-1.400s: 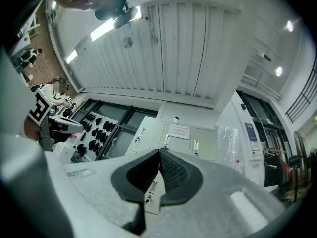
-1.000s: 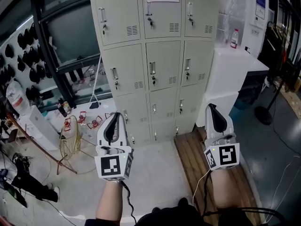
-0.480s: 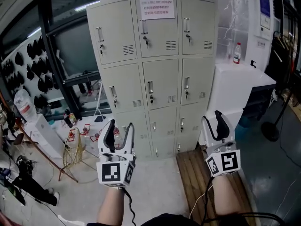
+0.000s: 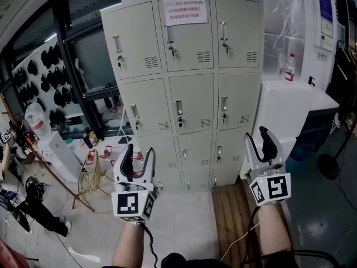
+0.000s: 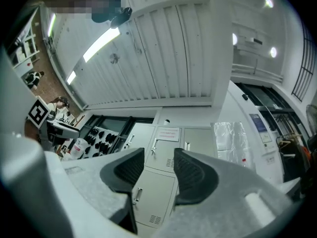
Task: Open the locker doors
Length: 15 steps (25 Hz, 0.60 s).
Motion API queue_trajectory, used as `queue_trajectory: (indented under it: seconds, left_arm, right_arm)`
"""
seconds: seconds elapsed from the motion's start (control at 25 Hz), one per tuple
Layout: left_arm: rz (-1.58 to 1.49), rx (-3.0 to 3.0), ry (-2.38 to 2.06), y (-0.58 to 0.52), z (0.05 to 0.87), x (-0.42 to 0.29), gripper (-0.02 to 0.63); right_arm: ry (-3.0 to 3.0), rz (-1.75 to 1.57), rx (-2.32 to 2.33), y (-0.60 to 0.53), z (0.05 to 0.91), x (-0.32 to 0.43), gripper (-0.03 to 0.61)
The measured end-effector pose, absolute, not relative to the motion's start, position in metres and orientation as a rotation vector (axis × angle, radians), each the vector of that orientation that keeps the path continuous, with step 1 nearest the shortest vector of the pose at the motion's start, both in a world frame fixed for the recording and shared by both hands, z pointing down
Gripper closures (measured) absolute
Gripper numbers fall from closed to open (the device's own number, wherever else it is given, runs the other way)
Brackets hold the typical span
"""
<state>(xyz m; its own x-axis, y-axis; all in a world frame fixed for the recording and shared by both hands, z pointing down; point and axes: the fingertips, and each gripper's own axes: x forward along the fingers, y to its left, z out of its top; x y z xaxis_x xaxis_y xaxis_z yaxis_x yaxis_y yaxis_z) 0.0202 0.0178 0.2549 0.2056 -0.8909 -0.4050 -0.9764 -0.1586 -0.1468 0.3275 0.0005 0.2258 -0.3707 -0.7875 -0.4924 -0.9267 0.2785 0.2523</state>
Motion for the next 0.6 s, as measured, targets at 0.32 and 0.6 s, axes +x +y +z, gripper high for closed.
queue_trajectory:
  seconds: [0.32, 0.6]
  left_arm:
    - [0.315, -2.084, 1.729, -0.051, 0.245, 0.003, 0.376]
    - [0.38, -2.147, 1.611, -0.143, 0.228, -0.016, 0.376]
  right_arm:
    - [2.229, 0.847, -1.615, -0.058, 0.208, 0.329, 0.403]
    - [2.164, 0.921, -1.727, -0.12, 0.195, 0.306, 0.41]
